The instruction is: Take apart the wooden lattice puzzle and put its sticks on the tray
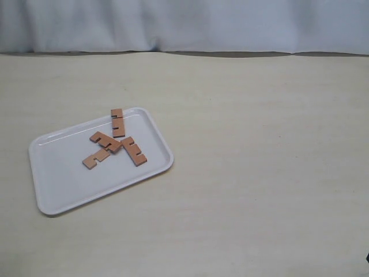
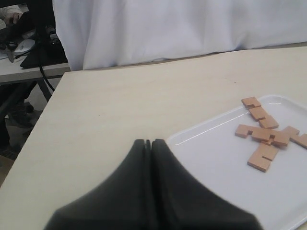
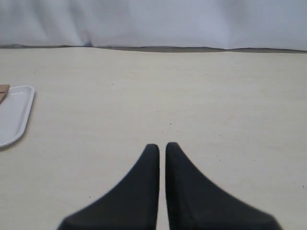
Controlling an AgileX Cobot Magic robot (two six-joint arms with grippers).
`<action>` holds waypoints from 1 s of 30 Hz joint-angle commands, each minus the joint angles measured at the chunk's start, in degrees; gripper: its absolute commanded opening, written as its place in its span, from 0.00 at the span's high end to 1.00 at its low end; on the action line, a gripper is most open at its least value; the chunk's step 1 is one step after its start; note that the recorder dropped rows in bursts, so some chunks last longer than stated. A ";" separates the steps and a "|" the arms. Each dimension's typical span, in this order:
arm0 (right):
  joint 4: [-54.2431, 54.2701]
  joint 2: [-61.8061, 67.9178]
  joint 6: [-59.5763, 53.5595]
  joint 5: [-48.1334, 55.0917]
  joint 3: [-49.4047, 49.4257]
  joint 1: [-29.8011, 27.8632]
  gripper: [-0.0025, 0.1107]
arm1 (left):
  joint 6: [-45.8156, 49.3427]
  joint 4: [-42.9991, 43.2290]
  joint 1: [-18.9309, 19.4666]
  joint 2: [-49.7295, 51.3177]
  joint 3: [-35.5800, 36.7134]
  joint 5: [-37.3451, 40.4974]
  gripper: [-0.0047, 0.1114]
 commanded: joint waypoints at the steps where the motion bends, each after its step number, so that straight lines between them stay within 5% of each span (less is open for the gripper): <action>1: -0.15 -0.32 -0.27 -0.40 0.00 -0.30 0.94 | -0.03 -0.30 -0.11 -0.10 0.11 -0.39 0.96; 30: 4.56 -0.32 -0.27 -0.51 0.00 -0.18 0.94 | -0.03 -0.08 -0.11 -0.10 0.11 -0.54 0.96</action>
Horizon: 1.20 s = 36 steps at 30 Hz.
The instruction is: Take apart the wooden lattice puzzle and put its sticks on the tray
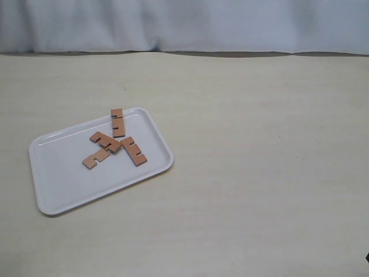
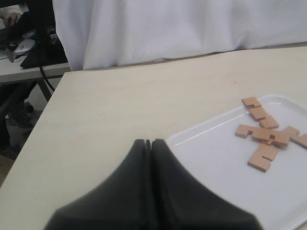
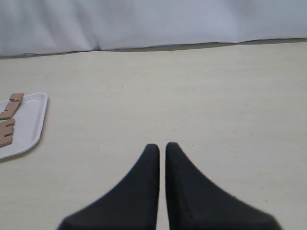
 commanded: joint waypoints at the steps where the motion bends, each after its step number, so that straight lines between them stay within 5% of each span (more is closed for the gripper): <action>1: -0.03 -0.32 -0.27 -0.51 0.00 -0.18 0.94 | -0.03 -0.08 -0.11 -0.10 0.11 -0.54 0.96; 36: 0.07 -0.32 -0.27 -0.51 0.00 -1.05 0.94 | -0.03 -0.05 -0.11 -0.10 0.11 -0.56 0.96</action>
